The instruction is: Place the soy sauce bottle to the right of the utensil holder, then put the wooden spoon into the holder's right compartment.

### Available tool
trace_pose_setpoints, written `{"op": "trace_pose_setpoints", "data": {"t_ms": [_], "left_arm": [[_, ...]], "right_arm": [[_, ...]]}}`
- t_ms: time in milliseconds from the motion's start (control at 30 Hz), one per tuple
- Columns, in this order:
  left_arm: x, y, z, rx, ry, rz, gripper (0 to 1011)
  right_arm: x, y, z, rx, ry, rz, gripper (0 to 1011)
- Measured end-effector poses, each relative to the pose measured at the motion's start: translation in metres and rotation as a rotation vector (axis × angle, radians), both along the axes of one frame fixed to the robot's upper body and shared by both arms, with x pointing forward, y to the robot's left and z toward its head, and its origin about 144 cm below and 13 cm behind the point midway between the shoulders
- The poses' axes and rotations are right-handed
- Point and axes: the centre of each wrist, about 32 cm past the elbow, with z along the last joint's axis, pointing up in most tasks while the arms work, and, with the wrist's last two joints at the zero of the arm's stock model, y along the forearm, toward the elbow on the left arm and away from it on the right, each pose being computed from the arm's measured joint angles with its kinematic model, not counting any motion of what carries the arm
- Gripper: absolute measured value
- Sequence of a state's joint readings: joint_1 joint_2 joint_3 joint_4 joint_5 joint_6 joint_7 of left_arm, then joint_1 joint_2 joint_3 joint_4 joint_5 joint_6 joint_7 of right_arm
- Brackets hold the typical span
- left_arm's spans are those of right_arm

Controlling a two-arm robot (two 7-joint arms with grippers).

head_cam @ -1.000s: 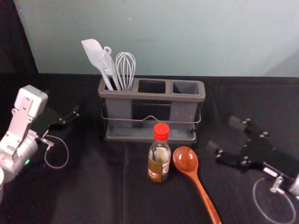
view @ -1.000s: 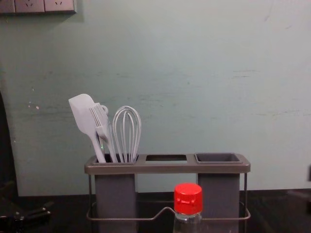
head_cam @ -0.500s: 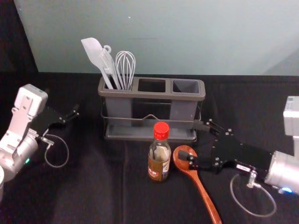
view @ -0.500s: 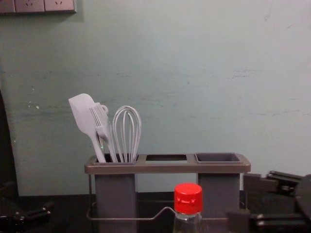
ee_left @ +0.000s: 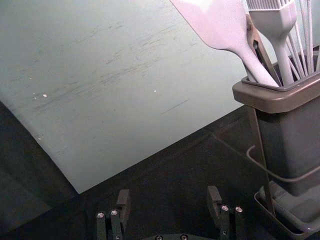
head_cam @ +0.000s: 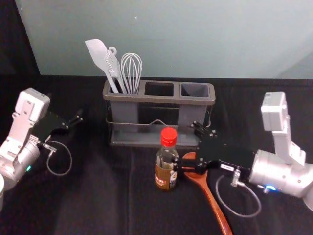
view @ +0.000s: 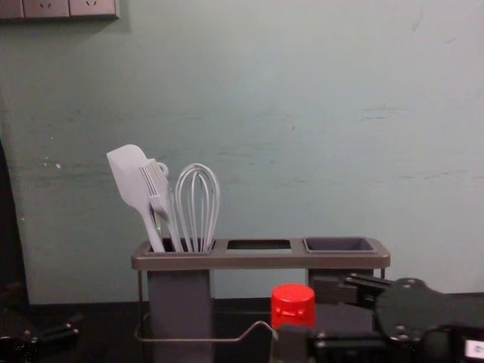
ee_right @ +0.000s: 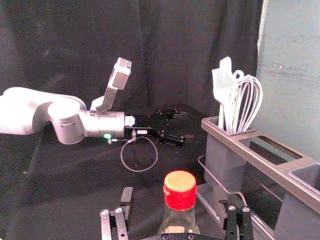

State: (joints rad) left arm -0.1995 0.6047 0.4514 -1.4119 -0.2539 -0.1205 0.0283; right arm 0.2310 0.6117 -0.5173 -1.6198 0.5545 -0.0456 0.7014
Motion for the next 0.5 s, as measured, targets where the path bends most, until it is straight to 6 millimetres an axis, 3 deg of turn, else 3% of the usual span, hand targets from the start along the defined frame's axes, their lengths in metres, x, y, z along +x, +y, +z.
{"op": "trace_pose_setpoints", "data": {"t_ms": [500], "left_arm": [[0.000,0.000,0.000,0.000,0.000,0.000,1005]], "right_arm": [[0.021,0.021,-0.002,0.001,-0.006,0.007,1002]]}}
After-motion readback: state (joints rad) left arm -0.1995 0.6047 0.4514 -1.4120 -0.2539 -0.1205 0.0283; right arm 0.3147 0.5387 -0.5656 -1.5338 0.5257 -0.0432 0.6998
